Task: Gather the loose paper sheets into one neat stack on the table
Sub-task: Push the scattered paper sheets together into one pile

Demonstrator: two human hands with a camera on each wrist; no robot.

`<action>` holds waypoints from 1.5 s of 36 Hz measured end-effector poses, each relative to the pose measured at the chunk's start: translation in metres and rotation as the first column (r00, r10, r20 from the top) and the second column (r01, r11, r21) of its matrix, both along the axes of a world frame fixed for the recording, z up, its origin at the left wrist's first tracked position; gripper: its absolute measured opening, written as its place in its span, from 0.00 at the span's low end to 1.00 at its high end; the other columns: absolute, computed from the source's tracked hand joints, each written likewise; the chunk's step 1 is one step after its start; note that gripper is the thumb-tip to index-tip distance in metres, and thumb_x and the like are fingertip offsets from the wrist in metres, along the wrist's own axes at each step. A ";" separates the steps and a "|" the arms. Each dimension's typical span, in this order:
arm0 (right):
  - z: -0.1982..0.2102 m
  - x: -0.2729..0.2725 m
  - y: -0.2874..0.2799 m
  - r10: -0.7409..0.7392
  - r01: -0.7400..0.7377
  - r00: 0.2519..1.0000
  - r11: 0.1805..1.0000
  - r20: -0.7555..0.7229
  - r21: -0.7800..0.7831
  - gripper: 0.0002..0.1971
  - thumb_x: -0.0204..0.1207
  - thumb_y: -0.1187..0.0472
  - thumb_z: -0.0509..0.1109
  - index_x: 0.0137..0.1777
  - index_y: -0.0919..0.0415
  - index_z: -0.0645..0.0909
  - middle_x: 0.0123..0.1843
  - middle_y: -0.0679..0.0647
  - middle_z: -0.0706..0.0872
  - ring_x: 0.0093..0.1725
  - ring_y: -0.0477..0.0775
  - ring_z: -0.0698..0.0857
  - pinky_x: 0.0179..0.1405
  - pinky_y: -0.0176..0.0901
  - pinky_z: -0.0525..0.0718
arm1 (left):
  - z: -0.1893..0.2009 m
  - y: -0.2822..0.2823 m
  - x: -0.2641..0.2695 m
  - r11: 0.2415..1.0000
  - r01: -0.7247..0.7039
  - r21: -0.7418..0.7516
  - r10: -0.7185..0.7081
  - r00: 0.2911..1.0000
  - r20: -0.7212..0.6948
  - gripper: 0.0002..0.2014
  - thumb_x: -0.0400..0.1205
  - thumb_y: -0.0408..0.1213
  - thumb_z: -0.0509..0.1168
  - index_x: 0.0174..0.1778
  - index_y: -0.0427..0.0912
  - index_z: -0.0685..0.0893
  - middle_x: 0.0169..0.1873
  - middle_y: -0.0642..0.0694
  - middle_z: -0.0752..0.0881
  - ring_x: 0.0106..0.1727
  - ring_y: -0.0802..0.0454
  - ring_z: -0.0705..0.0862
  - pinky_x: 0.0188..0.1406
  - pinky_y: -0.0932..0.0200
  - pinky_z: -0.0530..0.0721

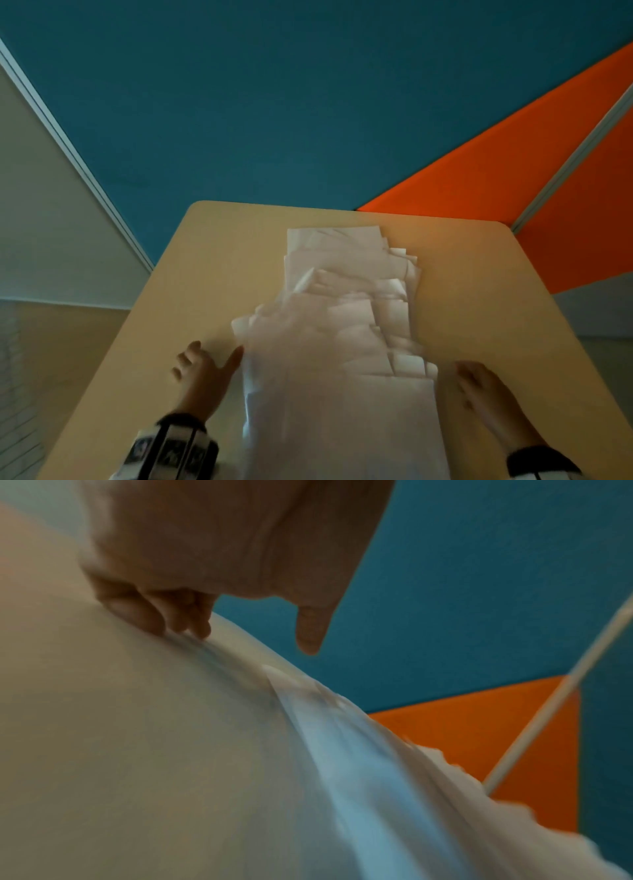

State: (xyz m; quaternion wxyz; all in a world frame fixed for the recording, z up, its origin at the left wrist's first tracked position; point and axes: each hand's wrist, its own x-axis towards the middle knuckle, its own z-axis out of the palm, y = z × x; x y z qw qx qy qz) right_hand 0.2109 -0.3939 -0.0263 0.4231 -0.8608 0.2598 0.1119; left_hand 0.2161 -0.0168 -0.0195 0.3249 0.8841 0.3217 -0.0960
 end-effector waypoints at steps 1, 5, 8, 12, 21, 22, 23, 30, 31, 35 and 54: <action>-0.003 -0.009 0.002 0.004 -0.004 1.000 1.000 -0.012 0.000 0.08 0.79 0.60 0.65 0.53 0.61 0.81 0.55 0.65 0.85 0.52 0.62 0.83 0.61 0.59 0.81 | 0.000 -0.007 -0.012 1.000 0.025 -0.015 -0.025 1.000 -0.005 0.36 0.74 0.43 0.71 0.70 0.21 0.66 0.68 0.25 0.73 0.72 0.31 0.67 0.72 0.41 0.60; 0.003 -0.030 0.029 0.072 -0.072 0.997 0.997 0.003 -0.005 0.06 0.78 0.58 0.66 0.50 0.59 0.79 0.55 0.65 0.85 0.54 0.63 0.82 0.59 0.56 0.79 | 0.004 -0.037 -0.033 0.982 0.128 -0.136 -0.129 0.992 0.000 0.31 0.75 0.42 0.70 0.66 0.24 0.70 0.65 0.27 0.77 0.69 0.32 0.72 0.71 0.44 0.68; 0.008 -0.028 0.056 0.113 -0.110 0.992 0.993 0.056 -0.042 0.21 0.79 0.57 0.65 0.69 0.65 0.71 0.71 0.64 0.76 0.70 0.64 0.74 0.74 0.55 0.66 | 0.007 -0.050 -0.018 0.965 0.126 -0.228 -0.131 0.991 -0.007 0.32 0.75 0.47 0.70 0.65 0.25 0.72 0.63 0.26 0.77 0.67 0.32 0.74 0.69 0.44 0.73; 0.013 -0.016 0.080 0.129 -0.124 0.973 0.992 0.189 -0.035 0.30 0.79 0.60 0.64 0.78 0.63 0.58 0.80 0.65 0.64 0.78 0.63 0.64 0.78 0.53 0.59 | 0.015 -0.063 0.008 0.947 0.115 -0.298 -0.101 0.993 0.065 0.31 0.76 0.44 0.69 0.69 0.29 0.68 0.67 0.25 0.70 0.70 0.30 0.70 0.73 0.42 0.69; 0.001 -0.032 0.048 0.014 -0.026 0.995 0.993 0.098 0.116 0.26 0.77 0.60 0.67 0.74 0.60 0.65 0.73 0.63 0.72 0.67 0.62 0.75 0.70 0.59 0.74 | 0.010 -0.042 -0.003 0.921 0.103 -0.376 -0.055 0.989 0.136 0.41 0.74 0.32 0.71 0.76 0.27 0.53 0.63 0.27 0.79 0.69 0.34 0.76 0.73 0.45 0.69; 0.001 -0.043 0.043 0.019 -0.026 0.997 0.995 0.078 0.095 0.22 0.76 0.60 0.67 0.70 0.62 0.69 0.69 0.62 0.75 0.62 0.61 0.78 0.66 0.55 0.77 | 0.010 -0.036 -0.014 0.935 0.105 -0.338 -0.065 0.990 0.129 0.38 0.75 0.30 0.70 0.74 0.24 0.56 0.52 0.29 0.84 0.65 0.34 0.79 0.68 0.46 0.72; 0.001 -0.053 0.039 0.035 -0.039 0.997 0.997 0.062 0.060 0.21 0.76 0.61 0.67 0.68 0.63 0.72 0.67 0.62 0.76 0.61 0.61 0.79 0.64 0.53 0.77 | 0.009 -0.031 -0.026 0.948 0.130 -0.289 -0.098 0.988 0.121 0.34 0.75 0.29 0.70 0.72 0.22 0.60 0.43 0.34 0.83 0.61 0.34 0.81 0.64 0.47 0.74; -0.004 -0.119 0.047 0.093 -0.089 0.994 0.993 0.050 -0.075 0.18 0.75 0.66 0.69 0.63 0.71 0.75 0.63 0.71 0.78 0.57 0.62 0.80 0.57 0.46 0.74 | 0.001 -0.031 -0.098 0.928 0.347 -0.134 -0.336 0.937 0.098 0.16 0.78 0.29 0.65 0.61 0.29 0.77 0.50 0.37 0.74 0.57 0.34 0.79 0.62 0.47 0.76; -0.007 -0.122 0.053 0.111 -0.108 0.993 0.989 0.030 -0.102 0.19 0.75 0.64 0.69 0.64 0.71 0.74 0.63 0.71 0.78 0.60 0.65 0.79 0.61 0.50 0.74 | -0.001 -0.036 -0.101 0.925 0.353 -0.142 -0.344 0.935 0.081 0.16 0.79 0.30 0.64 0.62 0.29 0.75 0.54 0.33 0.75 0.60 0.34 0.77 0.63 0.47 0.75; -0.013 -0.139 0.081 0.178 -0.167 0.984 0.960 0.028 -0.224 0.29 0.74 0.57 0.70 0.72 0.69 0.67 0.71 0.71 0.73 0.71 0.69 0.72 0.75 0.62 0.69 | 0.004 -0.060 -0.118 0.929 0.313 -0.198 -0.318 0.948 0.010 0.21 0.81 0.33 0.62 0.66 0.25 0.67 0.64 0.28 0.70 0.66 0.31 0.72 0.66 0.44 0.73; 0.006 -0.209 0.086 0.394 -0.431 0.902 0.854 -0.179 -0.292 0.32 0.66 0.50 0.69 0.62 0.76 0.76 0.51 0.75 0.82 0.45 0.77 0.86 0.43 0.61 0.87 | 0.015 -0.077 -0.193 0.912 0.332 -0.240 -0.364 0.926 -0.101 0.32 0.81 0.43 0.62 0.75 0.33 0.56 0.69 0.35 0.65 0.70 0.35 0.70 0.71 0.49 0.71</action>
